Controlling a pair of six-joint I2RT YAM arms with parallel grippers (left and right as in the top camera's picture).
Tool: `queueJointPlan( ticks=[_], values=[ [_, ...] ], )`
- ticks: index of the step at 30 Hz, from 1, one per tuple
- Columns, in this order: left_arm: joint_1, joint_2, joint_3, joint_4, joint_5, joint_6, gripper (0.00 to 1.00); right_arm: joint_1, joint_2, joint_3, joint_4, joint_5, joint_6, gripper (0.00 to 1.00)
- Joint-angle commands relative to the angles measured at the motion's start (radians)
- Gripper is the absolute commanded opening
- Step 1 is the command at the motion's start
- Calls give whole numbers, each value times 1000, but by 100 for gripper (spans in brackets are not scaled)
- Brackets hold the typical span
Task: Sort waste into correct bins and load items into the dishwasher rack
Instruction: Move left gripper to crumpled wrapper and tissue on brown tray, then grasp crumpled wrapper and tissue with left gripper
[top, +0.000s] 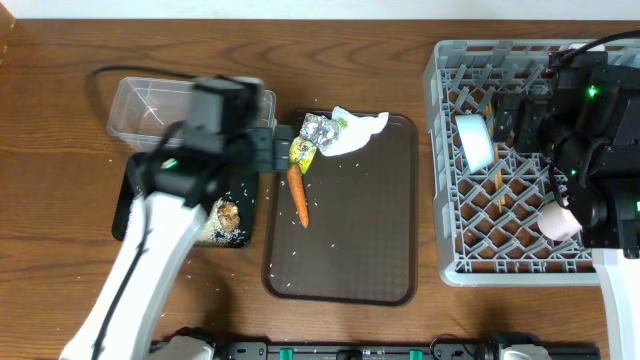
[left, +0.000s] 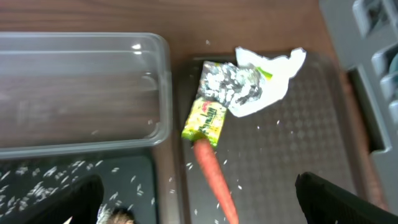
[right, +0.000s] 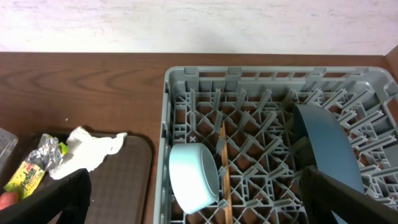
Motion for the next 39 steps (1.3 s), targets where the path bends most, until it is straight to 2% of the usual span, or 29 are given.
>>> queueJointPlan(
  ticks=[1,6,14,19,22,24,29,30,34,39],
  values=[
    [-71,114,25,80,-87,67,99,3,-8,14,-1,-3,13,99],
    [-123,275,25,267,-113,104,99,3,-8,14,-2,-3,13,99],
    [-127,539,25,510,-164,125,99,3,-8,14,-2,-3,13,99],
    [-135,642,25,598,-161,125,99,3,-8,14,-2,-3,13,99],
    [-136,676,25,602,-161,126,95,3,-8,14,-2,-3,13,99],
    [-135,692,25,602,-162,126,88,3,-8,14,-2,-3,13,99],
    [-137,695,25,594,-161,128,45,3,-8,14,-1,-3,13,99],
    [-139,689,25,585,-161,128,34,3,-8,14,-2,-3,13,99],
    [-154,635,25,522,-161,128,6,3,-8,14,-2,-3,13,99],
    [-182,492,25,411,-161,124,7,3,-8,14,-4,-3,13,99]
  ],
)
